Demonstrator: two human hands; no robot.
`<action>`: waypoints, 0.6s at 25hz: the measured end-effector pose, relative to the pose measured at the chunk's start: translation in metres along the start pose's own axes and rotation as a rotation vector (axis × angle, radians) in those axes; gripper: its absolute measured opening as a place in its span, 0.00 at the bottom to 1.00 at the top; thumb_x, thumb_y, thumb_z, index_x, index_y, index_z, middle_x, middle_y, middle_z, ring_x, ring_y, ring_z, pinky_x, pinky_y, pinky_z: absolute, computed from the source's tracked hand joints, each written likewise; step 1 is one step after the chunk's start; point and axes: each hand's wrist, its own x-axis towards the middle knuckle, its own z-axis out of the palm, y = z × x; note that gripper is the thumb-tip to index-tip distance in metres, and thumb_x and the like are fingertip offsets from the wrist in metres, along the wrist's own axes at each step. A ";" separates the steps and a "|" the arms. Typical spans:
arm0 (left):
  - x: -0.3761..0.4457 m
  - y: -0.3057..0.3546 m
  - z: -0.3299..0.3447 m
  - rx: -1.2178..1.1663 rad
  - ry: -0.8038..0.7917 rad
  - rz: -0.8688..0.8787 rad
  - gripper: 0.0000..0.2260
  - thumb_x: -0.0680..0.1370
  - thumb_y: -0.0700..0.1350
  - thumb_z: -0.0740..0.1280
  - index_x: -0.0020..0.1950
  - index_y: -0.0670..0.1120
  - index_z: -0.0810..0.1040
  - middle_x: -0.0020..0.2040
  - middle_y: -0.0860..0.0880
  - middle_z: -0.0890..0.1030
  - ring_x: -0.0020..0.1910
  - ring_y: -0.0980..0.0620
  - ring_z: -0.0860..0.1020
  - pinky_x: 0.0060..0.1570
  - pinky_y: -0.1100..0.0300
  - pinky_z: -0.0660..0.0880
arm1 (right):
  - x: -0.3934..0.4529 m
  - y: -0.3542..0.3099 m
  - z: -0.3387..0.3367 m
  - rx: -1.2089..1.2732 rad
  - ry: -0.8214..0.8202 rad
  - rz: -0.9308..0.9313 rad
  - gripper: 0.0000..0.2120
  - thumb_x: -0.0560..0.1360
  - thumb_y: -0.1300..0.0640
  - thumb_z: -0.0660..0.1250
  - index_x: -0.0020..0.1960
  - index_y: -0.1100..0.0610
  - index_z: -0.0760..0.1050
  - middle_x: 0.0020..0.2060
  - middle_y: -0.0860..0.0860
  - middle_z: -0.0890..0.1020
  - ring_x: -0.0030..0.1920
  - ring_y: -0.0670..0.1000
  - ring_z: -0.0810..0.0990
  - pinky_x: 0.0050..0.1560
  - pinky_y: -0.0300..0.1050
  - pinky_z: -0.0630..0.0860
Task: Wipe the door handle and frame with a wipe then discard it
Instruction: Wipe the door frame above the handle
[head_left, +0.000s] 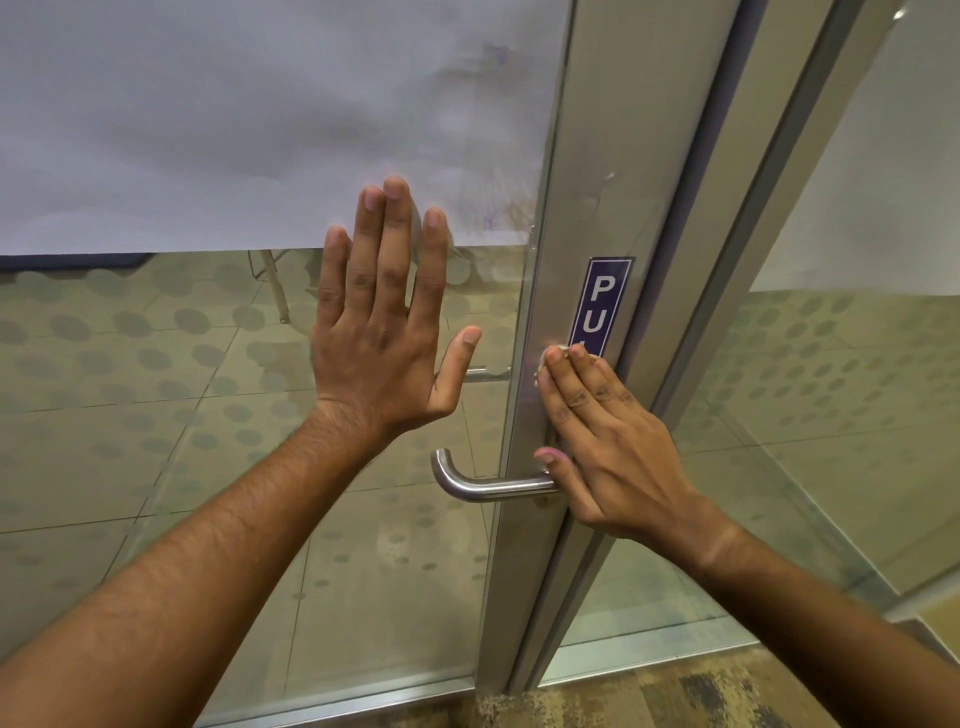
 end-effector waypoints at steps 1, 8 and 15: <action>0.000 0.000 0.000 0.001 0.000 -0.001 0.37 0.78 0.60 0.56 0.79 0.38 0.54 0.76 0.34 0.51 0.77 0.36 0.51 0.78 0.46 0.41 | -0.001 -0.001 0.002 0.009 -0.001 -0.006 0.32 0.82 0.43 0.48 0.77 0.65 0.55 0.78 0.61 0.54 0.79 0.58 0.50 0.78 0.54 0.53; 0.001 0.000 -0.001 0.007 0.000 -0.004 0.37 0.78 0.60 0.57 0.79 0.37 0.55 0.76 0.34 0.52 0.76 0.36 0.51 0.77 0.46 0.41 | -0.004 -0.012 0.007 0.068 0.036 0.077 0.31 0.82 0.44 0.47 0.77 0.64 0.55 0.78 0.60 0.54 0.79 0.57 0.51 0.78 0.54 0.53; 0.000 0.000 -0.002 0.006 0.000 -0.008 0.37 0.78 0.60 0.56 0.79 0.37 0.55 0.76 0.34 0.52 0.76 0.35 0.52 0.77 0.46 0.42 | -0.005 -0.001 0.003 0.029 0.014 0.026 0.32 0.82 0.44 0.47 0.77 0.65 0.55 0.78 0.61 0.54 0.79 0.58 0.50 0.77 0.55 0.55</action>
